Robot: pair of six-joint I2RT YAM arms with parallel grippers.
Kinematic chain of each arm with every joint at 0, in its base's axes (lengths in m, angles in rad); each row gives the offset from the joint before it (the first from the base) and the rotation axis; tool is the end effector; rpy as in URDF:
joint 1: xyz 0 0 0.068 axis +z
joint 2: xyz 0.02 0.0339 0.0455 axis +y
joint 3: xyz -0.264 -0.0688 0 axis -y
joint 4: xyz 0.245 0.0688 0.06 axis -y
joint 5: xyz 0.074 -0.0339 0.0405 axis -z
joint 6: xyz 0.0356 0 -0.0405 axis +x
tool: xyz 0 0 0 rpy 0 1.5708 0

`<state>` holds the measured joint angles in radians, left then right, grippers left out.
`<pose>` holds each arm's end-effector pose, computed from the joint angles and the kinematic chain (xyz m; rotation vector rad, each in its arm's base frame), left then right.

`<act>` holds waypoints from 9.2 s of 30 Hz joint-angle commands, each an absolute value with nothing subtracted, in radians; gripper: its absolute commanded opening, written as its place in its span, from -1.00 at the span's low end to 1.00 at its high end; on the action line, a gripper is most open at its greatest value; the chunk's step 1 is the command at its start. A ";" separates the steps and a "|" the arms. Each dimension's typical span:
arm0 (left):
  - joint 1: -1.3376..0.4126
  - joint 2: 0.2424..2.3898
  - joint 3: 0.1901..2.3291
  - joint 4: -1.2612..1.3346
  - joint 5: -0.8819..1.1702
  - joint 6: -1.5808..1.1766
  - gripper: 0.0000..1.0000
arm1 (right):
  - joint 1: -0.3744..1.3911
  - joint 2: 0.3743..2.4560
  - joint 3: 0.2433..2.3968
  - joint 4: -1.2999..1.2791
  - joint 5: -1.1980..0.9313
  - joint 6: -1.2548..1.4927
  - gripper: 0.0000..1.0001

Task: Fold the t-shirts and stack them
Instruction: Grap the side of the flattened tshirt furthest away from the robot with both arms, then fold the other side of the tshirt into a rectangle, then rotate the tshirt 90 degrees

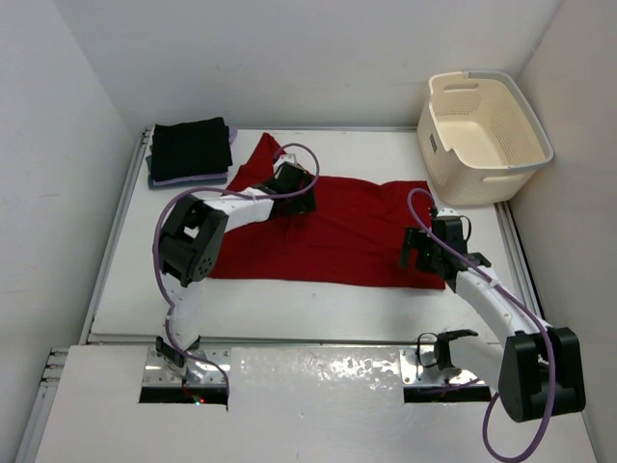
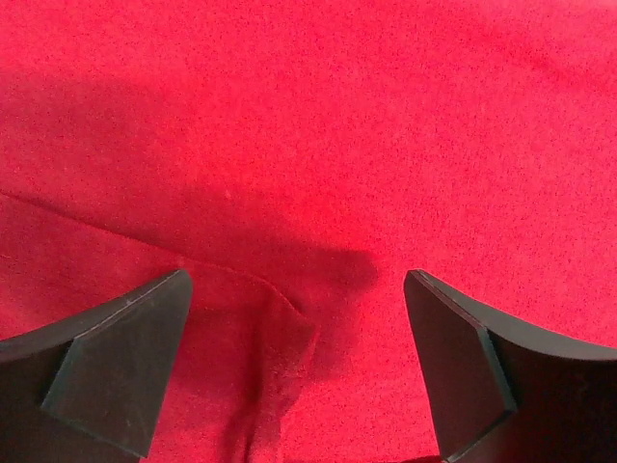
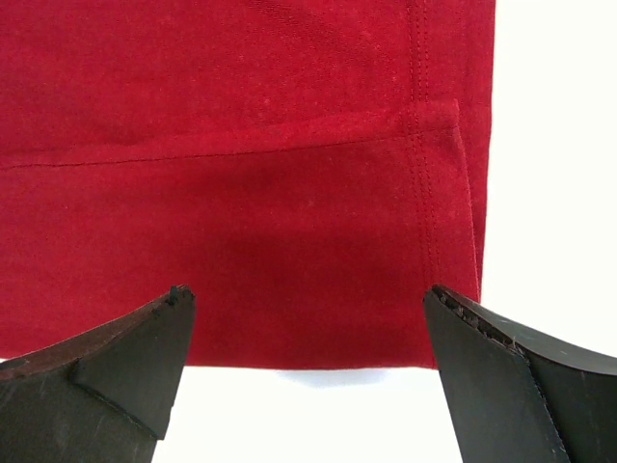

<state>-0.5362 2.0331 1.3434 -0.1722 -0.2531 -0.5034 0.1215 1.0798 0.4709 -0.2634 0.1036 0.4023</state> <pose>0.3790 -0.2148 0.1578 -0.0737 2.4026 -0.1762 0.2001 0.0207 0.1716 0.3869 2.4088 0.1078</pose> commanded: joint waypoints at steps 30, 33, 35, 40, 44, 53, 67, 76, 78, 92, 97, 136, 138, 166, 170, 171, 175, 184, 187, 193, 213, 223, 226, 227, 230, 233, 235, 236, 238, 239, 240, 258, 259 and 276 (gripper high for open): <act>-0.235 2.669 2.382 0.060 -0.213 -0.221 0.99 | 0.187 1.509 0.931 -0.067 0.324 0.334 0.98; -0.252 2.722 2.411 0.061 -0.256 -0.184 0.99 | 0.187 1.516 0.923 -0.077 0.337 0.330 0.98; -0.258 2.746 2.445 0.049 -0.264 -0.178 0.89 | 0.187 1.526 0.934 -0.110 0.353 0.331 0.98; -0.275 2.807 2.462 0.055 -0.279 -0.134 0.58 | 0.189 1.532 0.917 -0.098 0.359 0.337 0.98; -0.276 2.803 2.462 0.049 -0.305 -0.133 0.36 | 0.187 1.543 0.920 -0.100 0.341 0.339 0.98; -0.278 2.793 2.438 0.052 -0.270 -0.118 -1.00 | 0.187 1.555 0.951 -0.095 0.382 0.334 0.98; -0.281 2.418 2.077 0.143 -0.416 -0.140 -1.00 | 0.196 1.851 1.333 -0.253 0.429 0.435 0.98; -0.281 2.293 1.884 0.158 -0.413 -0.143 -1.00 | 0.212 2.144 1.670 -0.388 0.747 0.569 0.97; -0.282 2.264 1.853 0.166 -0.393 -0.152 -1.00 | 0.213 2.189 1.741 -0.413 0.794 0.565 0.96; -0.284 2.183 1.726 0.158 -0.353 -0.190 -1.00 | 0.200 2.419 1.928 -0.524 0.848 0.572 0.87; -0.284 2.166 1.718 0.144 -0.341 -0.198 -1.00 | 0.164 2.381 1.804 -0.488 0.764 0.578 0.75; -0.308 1.743 1.257 0.051 -0.353 -0.370 -1.00 | 0.166 2.100 1.450 -0.190 0.730 0.477 -1.00; -0.324 1.692 1.178 0.014 -0.370 -0.423 -1.00 | 0.166 2.076 1.392 -0.148 0.719 0.463 -1.00; -0.483 1.238 0.764 -0.394 -0.460 -0.710 -1.00 | 0.189 1.743 0.991 -0.044 0.707 0.457 -1.00; -0.497 1.236 0.671 -0.364 -0.393 -0.715 -1.00 | 0.189 1.698 0.919 -0.083 0.722 0.512 -0.87; -0.499 1.238 0.661 -0.361 -0.384 -0.719 -1.00 | 0.189 1.691 0.890 -0.095 0.724 0.544 -0.83; -0.520 1.230 0.657 -0.367 -0.284 -0.681 -0.46 | 0.189 1.594 0.786 -0.103 0.764 0.615 -0.55; -0.543 1.230 0.724 -0.289 -0.288 -0.623 0.99 | 0.189 1.411 0.736 -0.070 0.640 0.537 0.98; -0.537 1.304 0.785 -0.210 -0.337 -0.627 0.99 | 0.189 1.445 0.741 0.055 0.406 0.442 0.98; -0.436 1.538 0.894 -0.121 -0.259 -0.627 0.99 | 0.189 1.621 0.844 0.097 0.190 0.445 0.98; -0.287 2.061 1.194 -0.115 -0.124 -0.605 0.97 | -0.046 1.597 0.609 0.163 -0.058 0.610 0.98; -0.285 2.718 2.235 -0.184 0.154 -0.489 0.99 | 0.369 1.267 0.338 0.003 0.051 0.661 0.98; -0.288 2.837 2.422 0.005 0.245 -0.561 0.99 | 0.562 1.223 0.318 -0.069 0.003 0.681 0.98; -0.290 2.845 2.395 0.096 0.261 -0.593 0.99 | 0.607 1.227 0.328 -0.098 -0.042 0.663 0.98; -0.302 2.890 2.425 0.241 0.268 -0.690 0.99 | 0.744 1.259 0.365 -0.074 -0.222 0.553 0.98; -0.324 2.928 2.471 0.267 0.226 -0.699 0.99 | 0.842 1.356 0.400 -0.006 -0.336 0.517 0.98; -0.331 2.918 2.439 0.276 0.184 -0.684 0.99 | 0.931 1.436 0.481 -0.037 -0.339 0.468 0.98; -0.333 2.916 2.431 0.281 0.176 -0.681 0.99 | 0.954 1.459 0.501 -0.034 -0.360 0.434 0.98; -0.333 2.924 2.433 0.284 0.167 -0.684 0.99 | 1.000 1.515 0.567 -0.072 -0.367 0.410 0.98; -0.331 2.928 2.436 0.279 0.161 -0.689 0.99 | 1.006 1.526 0.586 -0.096 -0.359 0.388 0.98; -0.328 2.930 2.436 0.281 0.161 -0.692 0.99 | 1.015 1.529 0.619 -0.122 -0.324 0.384 0.98; -0.327 2.050 1.992 0.131 0.207 -0.376 0.99 | 1.020 1.218 0.655 -0.060 0.123 0.344 0.98; -0.328 1.989 1.938 0.100 0.196 -0.356 0.99 | 1.017 1.201 0.643 -0.067 0.152 0.366 0.98; -0.618 1.000 0.652 -0.207 -0.127 -0.772 0.99 | 0.913 1.110 0.479 -0.256 -0.199 0.272 0.98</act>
<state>-0.5873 1.0969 0.6670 -0.1028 -0.1150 -0.6613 0.9123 1.0805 0.4805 -0.2188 -0.0525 0.3481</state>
